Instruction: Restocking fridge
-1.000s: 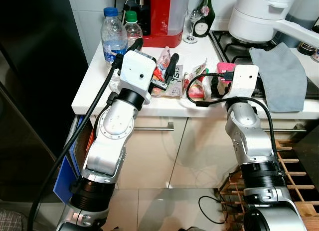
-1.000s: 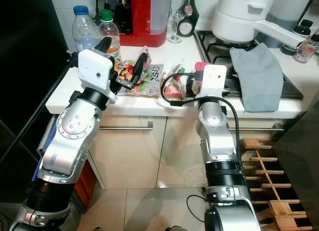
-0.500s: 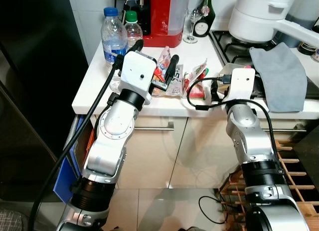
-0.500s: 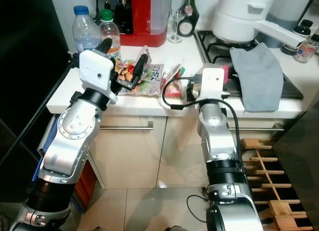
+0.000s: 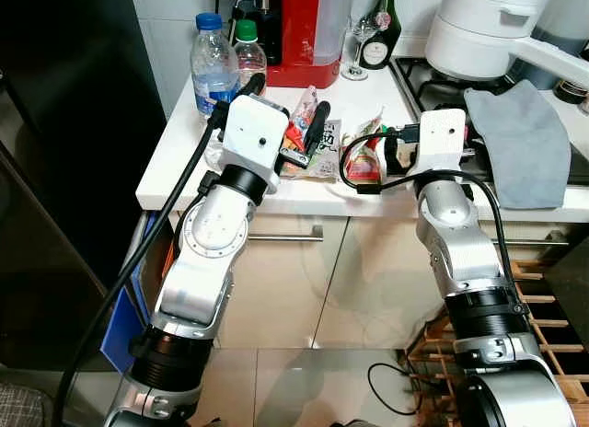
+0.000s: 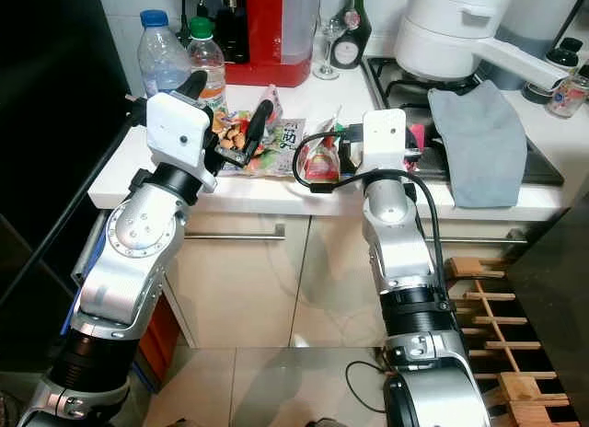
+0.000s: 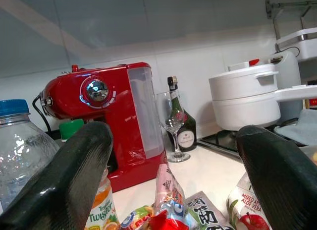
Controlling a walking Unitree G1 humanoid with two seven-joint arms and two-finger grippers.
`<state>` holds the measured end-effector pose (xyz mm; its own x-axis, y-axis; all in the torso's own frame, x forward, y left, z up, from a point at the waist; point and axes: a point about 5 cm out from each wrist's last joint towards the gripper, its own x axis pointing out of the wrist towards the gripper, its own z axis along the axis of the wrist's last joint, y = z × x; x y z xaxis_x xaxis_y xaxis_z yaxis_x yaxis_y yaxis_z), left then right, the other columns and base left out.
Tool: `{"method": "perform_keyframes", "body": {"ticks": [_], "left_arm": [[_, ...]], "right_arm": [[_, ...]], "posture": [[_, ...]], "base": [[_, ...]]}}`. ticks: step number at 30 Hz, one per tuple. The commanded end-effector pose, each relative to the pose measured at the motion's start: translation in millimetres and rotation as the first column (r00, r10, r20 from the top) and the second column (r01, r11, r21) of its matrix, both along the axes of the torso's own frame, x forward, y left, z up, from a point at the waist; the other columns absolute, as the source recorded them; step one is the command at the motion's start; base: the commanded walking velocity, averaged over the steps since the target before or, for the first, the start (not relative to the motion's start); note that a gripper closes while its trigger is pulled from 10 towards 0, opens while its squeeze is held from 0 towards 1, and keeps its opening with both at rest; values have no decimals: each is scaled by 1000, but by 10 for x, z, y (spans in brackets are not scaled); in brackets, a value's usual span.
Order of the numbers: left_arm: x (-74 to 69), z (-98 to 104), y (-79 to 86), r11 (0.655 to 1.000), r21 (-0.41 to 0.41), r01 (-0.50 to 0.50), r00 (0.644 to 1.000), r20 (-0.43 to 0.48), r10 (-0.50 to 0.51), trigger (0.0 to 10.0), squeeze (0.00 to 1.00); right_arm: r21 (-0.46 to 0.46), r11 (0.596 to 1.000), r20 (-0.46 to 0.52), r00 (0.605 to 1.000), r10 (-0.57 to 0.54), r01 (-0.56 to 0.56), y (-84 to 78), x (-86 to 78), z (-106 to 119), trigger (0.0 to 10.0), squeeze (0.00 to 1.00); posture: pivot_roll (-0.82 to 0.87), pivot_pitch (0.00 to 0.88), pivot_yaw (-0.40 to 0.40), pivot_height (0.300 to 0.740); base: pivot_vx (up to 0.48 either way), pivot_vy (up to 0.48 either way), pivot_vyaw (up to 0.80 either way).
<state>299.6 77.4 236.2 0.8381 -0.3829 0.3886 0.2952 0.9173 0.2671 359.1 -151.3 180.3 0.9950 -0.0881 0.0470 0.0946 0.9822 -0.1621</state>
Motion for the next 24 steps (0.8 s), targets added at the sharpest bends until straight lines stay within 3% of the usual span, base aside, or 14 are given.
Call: {"method": "perform_keyframes", "body": {"ticks": [1,9,13,16,19,24], "left_arm": [[-2,-53,-23,1000,14,7,1000,-23,-7,10000,0],[10,-37,-21,1000,14,9,1000,-17,-8,10000,0],[64,52,-10,1000,20,7,1000,22,-7,10000,0],[90,76,0,1000,12,3,1000,25,-3,10000,0],[79,47,-65,999,-4,35,999,6,-35,10000,0],[117,44,-178,997,-6,73,997,-2,-73,10000,0]], "right_arm": [[14,1000,4,1000,-18,18,-53,-6,19,10000,0],[115,991,-7,998,-69,70,-156,-3,6,10000,0],[143,977,125,977,-173,155,-358,-60,203,10000,0],[123,975,173,964,-203,183,-442,-125,239,10000,0],[91,965,226,939,-260,245,-556,-306,211,10000,0],[53,960,280,919,-277,273,-524,-447,196,10000,0]], "posture": [[11,0,-22,740],[3,0,-15,740],[-9,0,-10,740],[-16,0,-5,740],[-28,0,6,740],[-34,0,11,740]], "base": [[0,0,0],[0,0,0],[0,0,0],[0,0,0],[0,0,0],[0,0,0]]}}
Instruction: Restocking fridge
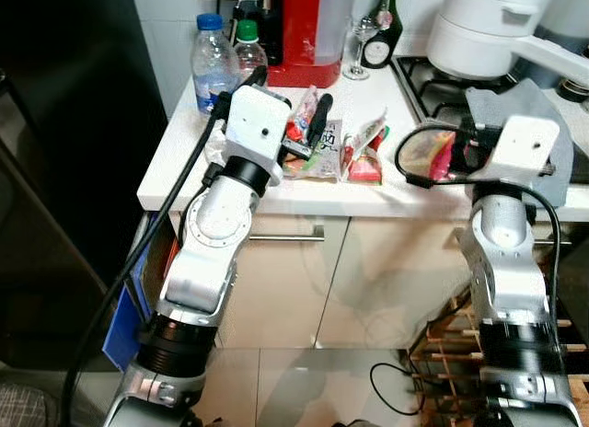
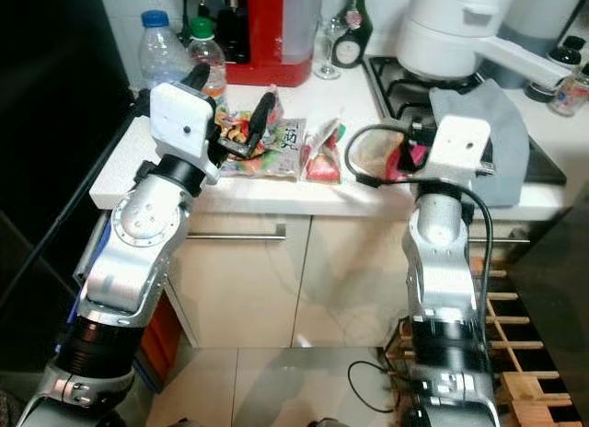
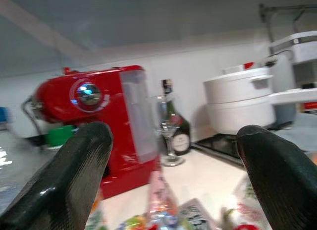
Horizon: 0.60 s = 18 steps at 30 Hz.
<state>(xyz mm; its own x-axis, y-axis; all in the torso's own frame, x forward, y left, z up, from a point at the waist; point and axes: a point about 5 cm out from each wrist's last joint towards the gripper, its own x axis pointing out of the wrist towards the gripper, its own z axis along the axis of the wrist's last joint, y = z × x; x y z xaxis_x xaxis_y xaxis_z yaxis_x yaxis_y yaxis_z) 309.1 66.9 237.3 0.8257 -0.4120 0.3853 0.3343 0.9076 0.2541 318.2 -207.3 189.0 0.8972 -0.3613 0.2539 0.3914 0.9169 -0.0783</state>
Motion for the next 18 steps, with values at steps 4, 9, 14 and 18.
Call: {"method": "perform_keyframes", "body": {"ticks": [4,9,14,18], "left_arm": [[122,42,-113,999,-10,42,999,-29,-42,10000,0],[453,58,-247,999,-18,33,991,-130,-35,10000,0],[699,159,-433,1000,-24,20,986,-167,-24,10000,0],[802,166,-547,1000,-10,26,978,-208,-28,10000,0]], "right_arm": [[-40,999,78,997,0,3,80,-124,92,10000,0],[-95,994,14,999,52,-51,35,-437,-116,10000,0],[-74,996,-34,998,49,-52,-17,-569,-236,10000,0],[-41,995,-37,995,94,-96,59,-586,-224,10000,0]], "posture": [[-43,0,17,740],[-60,0,5,740],[-107,0,8,740],[-136,0,17,740]], "base": [[0,0,0],[0,0,0],[0,0,0],[0,0,0]]}}
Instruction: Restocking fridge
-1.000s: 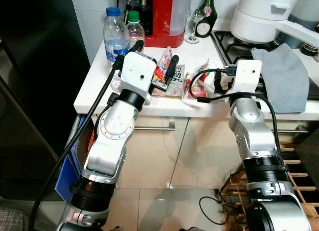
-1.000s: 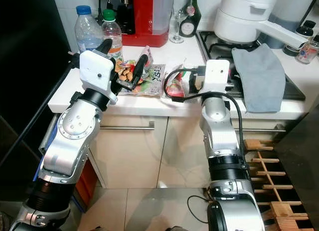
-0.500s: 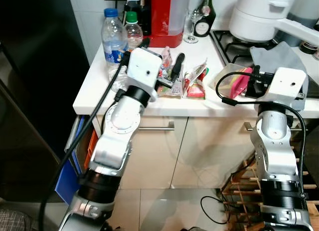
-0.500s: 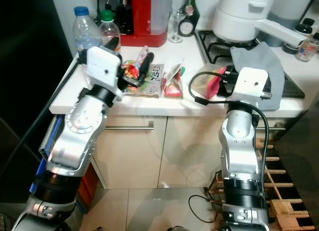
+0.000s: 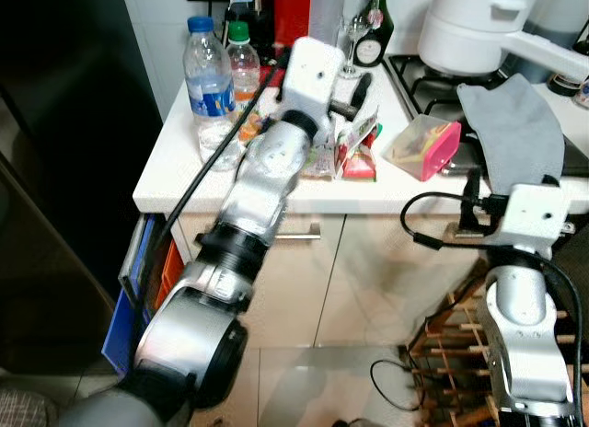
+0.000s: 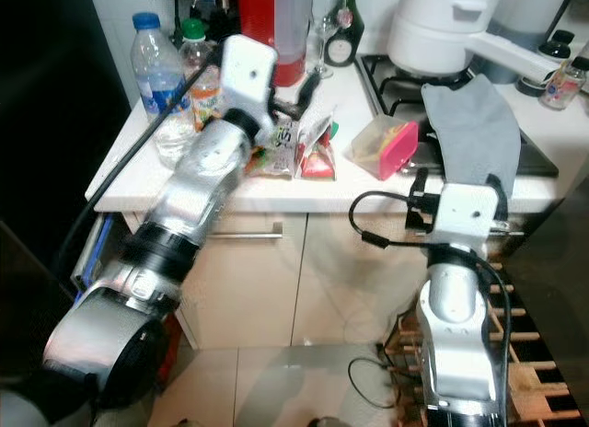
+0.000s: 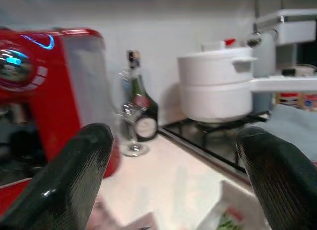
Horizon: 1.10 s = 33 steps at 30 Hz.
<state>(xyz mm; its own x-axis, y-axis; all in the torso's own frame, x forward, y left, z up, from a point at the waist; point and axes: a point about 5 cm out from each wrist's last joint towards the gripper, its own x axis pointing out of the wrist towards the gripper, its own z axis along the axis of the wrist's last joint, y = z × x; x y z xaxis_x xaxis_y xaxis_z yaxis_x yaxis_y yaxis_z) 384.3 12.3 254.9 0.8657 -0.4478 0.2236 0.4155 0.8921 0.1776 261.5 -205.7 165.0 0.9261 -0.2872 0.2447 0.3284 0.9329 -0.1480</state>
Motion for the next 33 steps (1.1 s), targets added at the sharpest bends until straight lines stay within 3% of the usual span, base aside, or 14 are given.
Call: {"method": "perform_keyframes", "body": {"ticks": [1,8,11,20,27,33], "left_arm": [[70,-6,-23,1000,3,-17,1000,-26,17,10000,0],[122,22,-124,1000,2,-17,998,-59,17,10000,0],[107,19,-227,999,-40,14,996,-92,-18,10000,0],[38,111,-388,995,-57,77,996,-31,-79,10000,0],[-21,-189,-505,995,24,99,986,-139,-95,10000,0],[-108,-260,-649,981,11,192,967,-174,-187,10000,0]], "right_arm": [[25,999,-4,999,41,-41,64,-31,22,10000,0],[34,997,-26,997,68,-67,106,-116,20,10000,0],[28,997,-44,996,74,-73,81,-139,30,10000,0],[6,996,-49,995,88,-88,68,-132,85,10000,0],[30,991,-80,988,132,-130,162,-126,35,10000,0],[39,992,-84,989,120,-117,160,-135,15,10000,0]], "posture": [[-145,0,19,740],[-185,0,21,740],[-210,0,9,740],[-224,0,2,740],[-227,0,16,740],[-243,0,32,740]], "base": [[0,0,0],[0,0,0],[0,0,0],[0,0,0],[0,0,0],[0,0,0]]}}
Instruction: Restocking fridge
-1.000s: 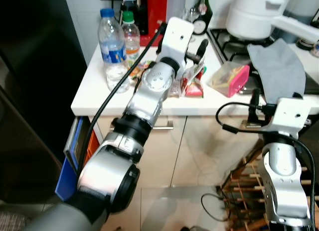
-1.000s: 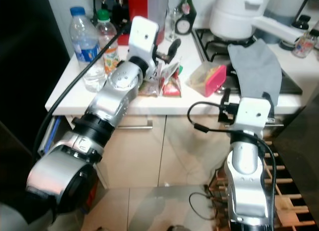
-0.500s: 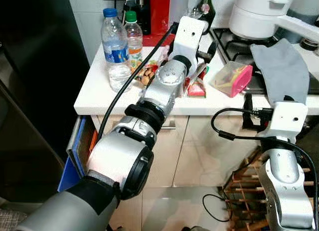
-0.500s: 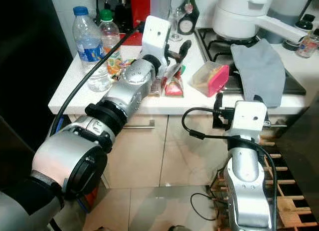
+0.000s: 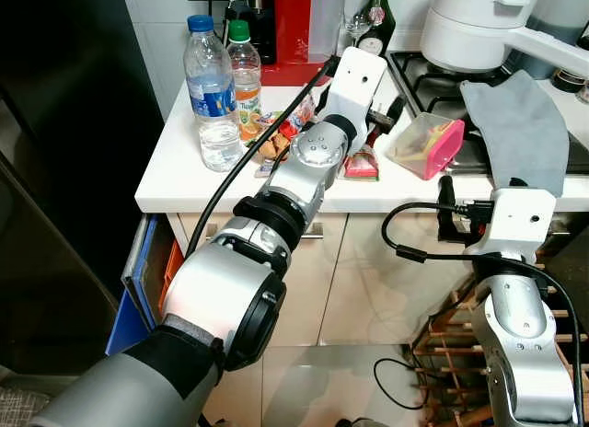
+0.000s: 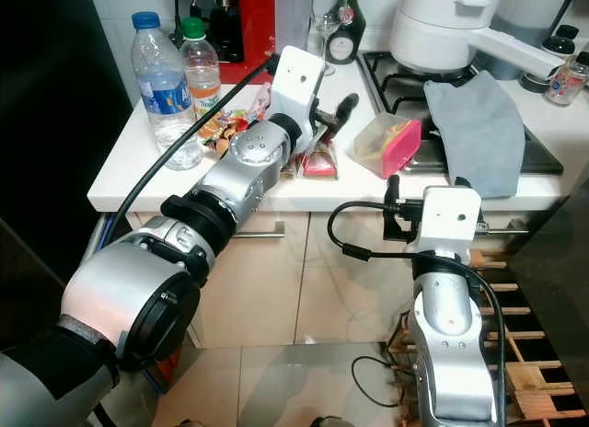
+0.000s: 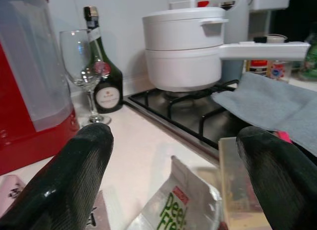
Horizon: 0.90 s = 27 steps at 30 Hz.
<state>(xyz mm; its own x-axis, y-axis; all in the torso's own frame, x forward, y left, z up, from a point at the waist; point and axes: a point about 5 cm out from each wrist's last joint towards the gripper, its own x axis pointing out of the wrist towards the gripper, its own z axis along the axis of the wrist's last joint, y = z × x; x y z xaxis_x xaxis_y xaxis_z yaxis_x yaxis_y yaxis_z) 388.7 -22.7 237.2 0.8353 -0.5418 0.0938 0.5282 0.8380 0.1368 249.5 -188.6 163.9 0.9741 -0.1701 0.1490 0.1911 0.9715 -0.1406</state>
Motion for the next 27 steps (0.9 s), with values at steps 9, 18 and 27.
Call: {"method": "perform_keyframes", "body": {"ticks": [9,18,27], "left_arm": [[-176,-196,-338,995,32,92,991,-102,-88,10000,0],[-190,-295,-351,995,20,96,976,-198,-90,10000,0],[-187,-256,-377,993,55,103,975,-202,-89,10000,0]], "right_arm": [[2,1000,6,1000,-23,23,-28,-3,31,10000,0],[105,984,-66,987,150,-143,109,-41,-73,10000,0],[123,954,-159,943,292,-275,184,-45,-167,10000,0]], "posture": [[-265,0,52,740],[-296,0,56,740],[-315,0,51,740]], "base": [[0,0,0],[0,0,0],[0,0,0]]}}
